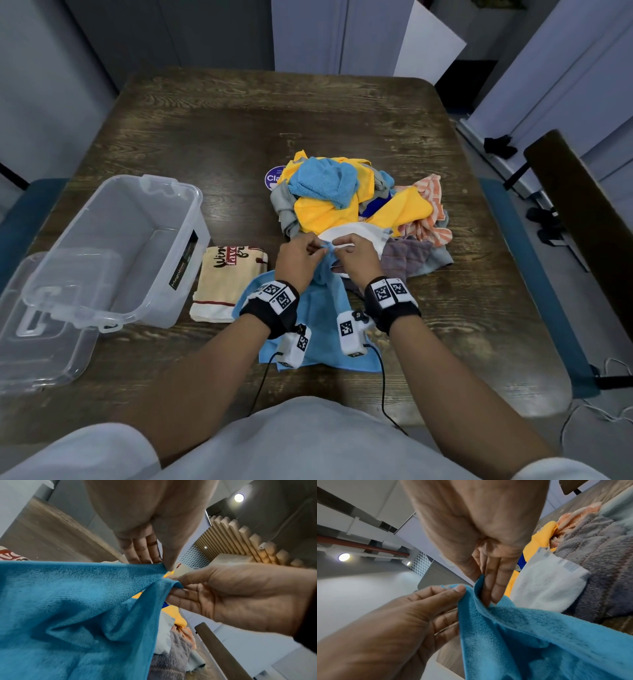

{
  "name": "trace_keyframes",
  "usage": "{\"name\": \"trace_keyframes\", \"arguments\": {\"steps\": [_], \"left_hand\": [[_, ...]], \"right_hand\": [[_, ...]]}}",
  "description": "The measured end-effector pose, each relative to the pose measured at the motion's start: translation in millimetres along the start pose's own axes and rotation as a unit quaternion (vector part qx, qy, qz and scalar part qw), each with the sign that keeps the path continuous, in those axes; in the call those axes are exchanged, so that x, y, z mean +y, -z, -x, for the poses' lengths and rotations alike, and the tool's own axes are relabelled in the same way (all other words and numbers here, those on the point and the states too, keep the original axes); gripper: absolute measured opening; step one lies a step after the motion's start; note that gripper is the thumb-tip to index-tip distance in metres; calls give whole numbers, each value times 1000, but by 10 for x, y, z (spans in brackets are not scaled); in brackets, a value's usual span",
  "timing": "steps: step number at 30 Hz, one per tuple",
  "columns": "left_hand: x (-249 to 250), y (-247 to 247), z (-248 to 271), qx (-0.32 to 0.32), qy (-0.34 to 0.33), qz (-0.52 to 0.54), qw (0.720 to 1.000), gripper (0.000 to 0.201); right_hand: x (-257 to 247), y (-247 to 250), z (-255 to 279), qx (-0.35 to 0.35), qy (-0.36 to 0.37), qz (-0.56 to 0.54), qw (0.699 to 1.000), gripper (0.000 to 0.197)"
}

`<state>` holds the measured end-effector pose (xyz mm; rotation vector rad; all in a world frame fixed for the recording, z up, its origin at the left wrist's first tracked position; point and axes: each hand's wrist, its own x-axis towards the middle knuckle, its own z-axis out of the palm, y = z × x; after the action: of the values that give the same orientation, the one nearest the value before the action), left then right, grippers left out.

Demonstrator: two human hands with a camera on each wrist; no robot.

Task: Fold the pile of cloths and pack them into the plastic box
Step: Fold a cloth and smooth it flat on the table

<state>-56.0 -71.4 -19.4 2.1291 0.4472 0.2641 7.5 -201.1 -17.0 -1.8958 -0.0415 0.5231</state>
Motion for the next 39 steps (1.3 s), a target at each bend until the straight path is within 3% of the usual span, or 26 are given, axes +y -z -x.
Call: {"name": "trace_keyframes", "arguments": {"steps": [6, 13, 18, 23, 26, 29, 31, 35, 39], "left_hand": [[-4, -36, 98, 0, -16, -29, 999, 11], [-40, -48, 113, -13, -46, -66, 997, 7], [-69, -59, 136, -15, -48, -70, 996, 15], [-62, -19, 69, 3, -40, -50, 998, 6], [80, 108, 18, 11, -43, -13, 999, 7], [355, 323, -19, 13, -67, 54, 996, 9], [548, 456, -59, 30, -80, 112, 990, 6], [843, 710, -167, 84, -83, 203, 972, 7], [940, 999, -359, 132, -103, 249, 954, 11]], "right_hand": [[-52, -21, 53, -26, -27, -22, 999, 22], [-106, -2, 145, -77, -63, -103, 990, 47], [-120, 45, 197, -108, -56, -127, 984, 46], [-213, 100, 215, -112, -50, -95, 988, 38], [-250, 153, 113, -104, 17, 36, 994, 37], [-259, 227, -10, -111, 123, 208, 964, 49], [-292, 277, -93, -112, 179, 254, 944, 46], [-505, 393, -128, -75, 240, 225, 941, 15], [-691, 583, -77, -29, 243, 119, 962, 11]]}}
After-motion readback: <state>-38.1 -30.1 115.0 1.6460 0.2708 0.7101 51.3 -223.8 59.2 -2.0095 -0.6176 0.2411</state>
